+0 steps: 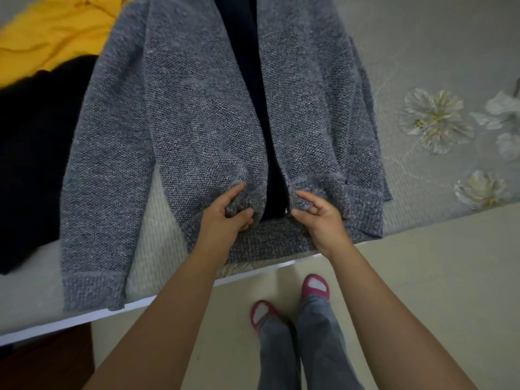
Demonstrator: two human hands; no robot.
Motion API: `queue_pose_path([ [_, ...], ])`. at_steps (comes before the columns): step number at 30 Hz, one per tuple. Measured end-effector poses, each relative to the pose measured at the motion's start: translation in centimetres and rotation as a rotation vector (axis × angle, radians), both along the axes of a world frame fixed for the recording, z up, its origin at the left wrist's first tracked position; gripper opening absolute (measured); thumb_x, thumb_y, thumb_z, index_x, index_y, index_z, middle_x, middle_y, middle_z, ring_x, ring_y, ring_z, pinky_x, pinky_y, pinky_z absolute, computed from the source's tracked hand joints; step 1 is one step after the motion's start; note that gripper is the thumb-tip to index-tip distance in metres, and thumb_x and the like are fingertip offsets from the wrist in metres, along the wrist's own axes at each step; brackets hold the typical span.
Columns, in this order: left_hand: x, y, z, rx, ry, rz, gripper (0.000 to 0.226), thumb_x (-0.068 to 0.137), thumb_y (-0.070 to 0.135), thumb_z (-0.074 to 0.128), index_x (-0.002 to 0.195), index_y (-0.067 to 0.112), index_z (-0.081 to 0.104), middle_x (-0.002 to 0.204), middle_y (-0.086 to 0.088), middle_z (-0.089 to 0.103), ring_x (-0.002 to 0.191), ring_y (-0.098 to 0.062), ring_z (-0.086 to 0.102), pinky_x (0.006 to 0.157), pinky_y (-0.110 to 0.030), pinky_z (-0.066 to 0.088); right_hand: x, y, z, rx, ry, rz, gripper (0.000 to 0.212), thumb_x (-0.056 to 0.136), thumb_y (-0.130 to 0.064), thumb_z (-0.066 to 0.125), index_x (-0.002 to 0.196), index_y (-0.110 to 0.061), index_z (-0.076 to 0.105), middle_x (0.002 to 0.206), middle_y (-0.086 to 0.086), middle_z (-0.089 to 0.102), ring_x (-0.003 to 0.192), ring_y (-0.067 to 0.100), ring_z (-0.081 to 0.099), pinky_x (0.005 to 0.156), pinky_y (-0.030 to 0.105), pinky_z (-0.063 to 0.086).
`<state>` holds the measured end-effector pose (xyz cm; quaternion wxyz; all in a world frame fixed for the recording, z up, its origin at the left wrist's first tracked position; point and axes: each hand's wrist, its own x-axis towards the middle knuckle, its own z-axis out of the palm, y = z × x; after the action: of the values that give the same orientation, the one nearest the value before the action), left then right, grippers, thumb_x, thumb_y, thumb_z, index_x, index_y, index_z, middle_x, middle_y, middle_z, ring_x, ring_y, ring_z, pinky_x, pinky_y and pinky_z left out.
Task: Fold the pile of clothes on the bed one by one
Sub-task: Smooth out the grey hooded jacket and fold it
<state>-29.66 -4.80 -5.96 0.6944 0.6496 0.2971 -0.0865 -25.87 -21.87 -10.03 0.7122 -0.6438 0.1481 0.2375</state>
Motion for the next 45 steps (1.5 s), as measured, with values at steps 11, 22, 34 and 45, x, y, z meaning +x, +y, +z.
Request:
queue_pose_path([
  [11, 0.8, -2.5, 0.4, -0.171, -0.054, 0.086, 0.045, 0.081, -0.007, 0.059, 0.094, 0.036, 0.057, 0.12, 0.017, 0.05, 0.097, -0.003, 0.056, 0.069, -0.014, 0.052, -0.7, -1.0, 1.8, 0.082, 0.012, 0.065, 0.048, 0.077, 0.012, 0.058, 0.102, -0.029, 0.058, 0.04, -0.016, 0.036, 0.042, -0.003, 0.041, 0.052, 0.011, 0.043],
  [22, -0.1, -4.5, -0.1, -0.21, -0.048, 0.149, 0.061, 0.073, -0.014, 0.063, 0.095, 0.043, 0.059, 0.11, 0.021, 0.054, 0.106, -0.016, 0.057, 0.09, -0.034, 0.049, -1.0, -2.7, 3.4, 0.041, 0.072, 0.017, 0.042, 0.076, 0.011, 0.059, 0.095, -0.026, 0.06, 0.038, -0.015, 0.03, 0.039, 0.0, 0.035, 0.044, 0.011, 0.037],
  [34, -0.1, -6.4, 0.8, -0.456, -0.046, 0.336, 0.057, 0.078, -0.021, 0.05, 0.116, 0.022, 0.051, 0.109, -0.007, 0.057, 0.071, -0.01, 0.063, 0.061, -0.017, 0.054, -1.2, -2.1, 4.8, 0.134, 0.103, -0.076, 0.04, 0.079, 0.014, 0.052, 0.1, -0.02, 0.056, 0.034, -0.01, 0.032, 0.039, -0.003, 0.047, 0.051, 0.014, 0.05],
  [45, -0.8, -6.7, -0.3, -0.243, -0.091, 0.326, 0.064, 0.074, -0.014, 0.061, 0.101, 0.044, 0.054, 0.126, 0.005, 0.053, 0.11, -0.022, 0.056, 0.093, -0.038, 0.047, -1.7, -2.1, 4.1, 0.108, 0.084, -0.11, 0.042, 0.08, 0.014, 0.052, 0.102, -0.022, 0.055, 0.034, -0.011, 0.031, 0.04, -0.003, 0.046, 0.054, 0.014, 0.051],
])
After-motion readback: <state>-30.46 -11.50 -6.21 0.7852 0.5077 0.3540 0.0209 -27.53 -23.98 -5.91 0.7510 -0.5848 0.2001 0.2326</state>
